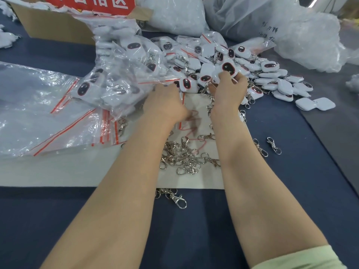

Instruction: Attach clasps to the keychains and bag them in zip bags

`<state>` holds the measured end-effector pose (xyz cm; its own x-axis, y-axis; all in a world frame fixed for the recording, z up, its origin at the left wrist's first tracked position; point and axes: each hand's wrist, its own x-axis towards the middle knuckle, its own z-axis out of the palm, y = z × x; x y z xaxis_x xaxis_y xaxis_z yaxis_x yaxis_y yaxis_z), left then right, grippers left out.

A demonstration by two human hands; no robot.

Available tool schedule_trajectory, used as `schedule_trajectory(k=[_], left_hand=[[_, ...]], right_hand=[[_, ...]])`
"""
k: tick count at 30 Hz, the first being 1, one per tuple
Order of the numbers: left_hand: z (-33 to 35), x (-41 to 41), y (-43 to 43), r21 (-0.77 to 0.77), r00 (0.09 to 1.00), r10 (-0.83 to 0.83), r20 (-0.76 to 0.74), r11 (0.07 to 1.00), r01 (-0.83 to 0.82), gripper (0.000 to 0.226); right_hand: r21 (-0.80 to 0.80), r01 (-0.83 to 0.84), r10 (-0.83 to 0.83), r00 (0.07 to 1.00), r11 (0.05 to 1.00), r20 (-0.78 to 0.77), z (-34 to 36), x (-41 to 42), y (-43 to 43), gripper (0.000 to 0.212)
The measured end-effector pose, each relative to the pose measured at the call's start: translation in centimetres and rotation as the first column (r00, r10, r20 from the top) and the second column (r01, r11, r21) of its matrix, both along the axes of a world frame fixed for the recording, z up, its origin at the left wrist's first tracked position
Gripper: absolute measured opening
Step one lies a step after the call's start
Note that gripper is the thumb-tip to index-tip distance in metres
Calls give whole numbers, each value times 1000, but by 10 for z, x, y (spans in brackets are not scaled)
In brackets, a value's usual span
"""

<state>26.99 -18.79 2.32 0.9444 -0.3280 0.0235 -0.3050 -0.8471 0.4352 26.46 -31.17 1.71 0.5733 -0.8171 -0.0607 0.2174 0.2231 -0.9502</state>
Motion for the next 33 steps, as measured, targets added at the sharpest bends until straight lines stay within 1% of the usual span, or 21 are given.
schedule_trajectory(k=[1,2,3,5,8,10,13,15,17,18,21,22,23,26,30,33], left_hand=[[0,-1,1,34,999,-4,-45,999,5,71],[0,-1,1,41,998,-9,-70,999,12,71],[0,-1,2,31,997,-16,-80,999,18,65],[-1,1,2,13,997,-16,-79,1000,17,46],[-3,5,2,40,998,1,-63,999,1,25],[-5,5,0,51,998,13,-57,999,-10,18],[-4,4,-2,67,999,13,-43,998,-10,14],[-3,1,-2,76,999,16,-45,997,-12,11],[-4,1,-1,64,999,18,-45,998,-15,11],[-5,2,-1,54,999,14,-41,998,-12,16],[-7,2,0,42,999,27,-40,999,-26,50],[-8,2,0,48,998,41,-38,998,-39,55],[-8,2,0,57,999,44,-26,997,-42,52],[-10,4,-1,72,999,32,12,997,-32,34],[-9,0,-2,109,999,48,8,993,-49,38],[-6,-1,-2,130,997,60,-41,990,-55,37]], right_hand=[[-6,-1,1,1000,1000,-7,0,0,0,14],[-11,-2,2,1000,1000,-13,-1,0,0,14],[-14,-3,3,1000,1000,-17,-1,0,0,14],[-16,-10,9,1000,1000,-20,-2,0,1,14],[-18,-23,23,999,1000,-24,-2,0,2,14],[-22,-24,24,999,999,-30,-2,-1,2,15],[-24,-47,47,999,999,-25,-2,0,3,16],[-63,-69,66,996,996,-52,-3,0,5,18],[-110,-99,87,991,989,-103,-5,1,7,25],[-128,-112,96,988,985,-124,-6,1,7,28],[-166,-125,99,983,978,-157,-7,2,8,29],[-171,-127,99,982,977,-161,-7,3,8,27],[-173,-128,100,982,976,-162,-7,3,8,26],[-191,-143,108,977,971,-181,-7,2,10,31],[-241,-163,114,972,957,-206,-6,-1,13,37],[-304,-178,134,978,936,-162,-6,-4,14,36]])
